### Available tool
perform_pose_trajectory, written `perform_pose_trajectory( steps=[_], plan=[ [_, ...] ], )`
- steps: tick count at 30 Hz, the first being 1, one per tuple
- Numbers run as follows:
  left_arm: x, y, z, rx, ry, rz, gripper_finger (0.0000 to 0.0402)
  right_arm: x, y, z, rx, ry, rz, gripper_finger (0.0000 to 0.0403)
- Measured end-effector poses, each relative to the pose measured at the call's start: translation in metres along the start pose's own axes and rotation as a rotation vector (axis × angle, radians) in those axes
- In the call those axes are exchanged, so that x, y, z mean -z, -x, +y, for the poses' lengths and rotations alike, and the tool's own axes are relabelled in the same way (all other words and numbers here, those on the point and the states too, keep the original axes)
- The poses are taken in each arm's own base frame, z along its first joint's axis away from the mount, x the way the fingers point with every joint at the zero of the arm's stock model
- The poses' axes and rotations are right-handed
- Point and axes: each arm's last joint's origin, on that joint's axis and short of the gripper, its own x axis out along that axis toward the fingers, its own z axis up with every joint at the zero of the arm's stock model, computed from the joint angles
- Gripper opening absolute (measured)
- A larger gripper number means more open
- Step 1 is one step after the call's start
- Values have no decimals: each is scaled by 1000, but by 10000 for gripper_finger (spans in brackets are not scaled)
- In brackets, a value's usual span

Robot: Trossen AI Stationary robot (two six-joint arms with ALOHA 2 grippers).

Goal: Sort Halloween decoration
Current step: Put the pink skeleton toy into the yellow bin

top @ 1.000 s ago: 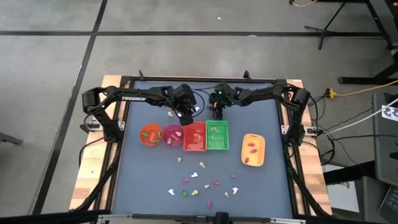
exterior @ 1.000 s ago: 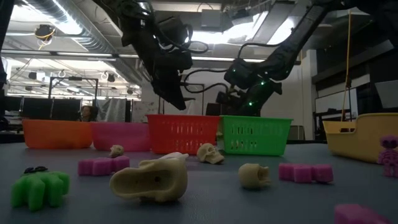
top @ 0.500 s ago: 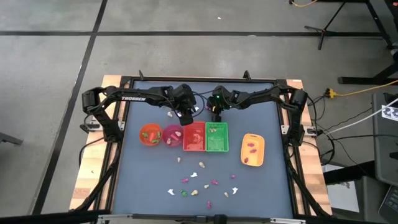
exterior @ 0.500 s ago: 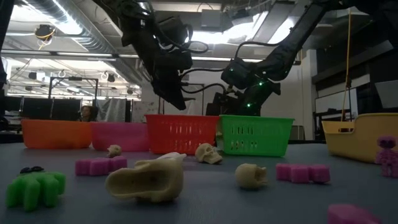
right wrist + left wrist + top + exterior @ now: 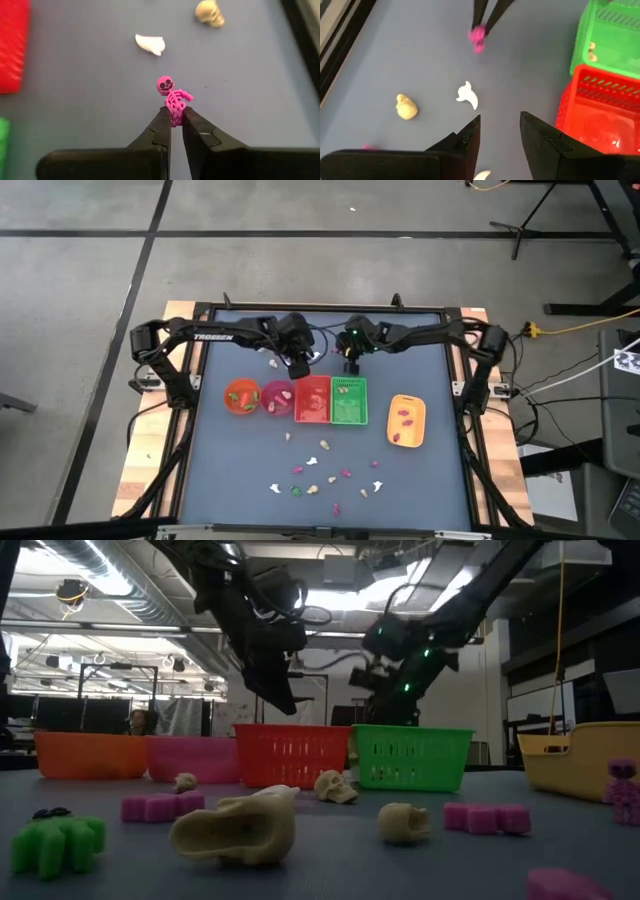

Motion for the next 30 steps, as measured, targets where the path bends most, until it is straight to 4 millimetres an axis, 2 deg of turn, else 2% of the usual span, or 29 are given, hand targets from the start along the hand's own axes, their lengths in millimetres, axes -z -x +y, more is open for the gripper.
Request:
perform_pose_trajectory(
  steps=[9, 14, 19, 23, 30],
  plan=[
    [1, 4, 14, -22, 7, 1, 121, -19, 71, 8, -35, -76, -3, 32],
    [1, 4, 17, -52, 11, 2, 121, -25, 113, 32, -95, -112, 15, 33],
    [1, 4, 18, -114, 10, 6, 121, -23, 147, 64, -182, -136, 77, 33],
    [1, 4, 19, -146, 10, 8, 121, -15, 164, 87, -255, -187, 180, 33],
    [1, 4, 20, -165, 10, 9, 121, 4, 176, 118, -288, -278, 451, 33]
  ],
)
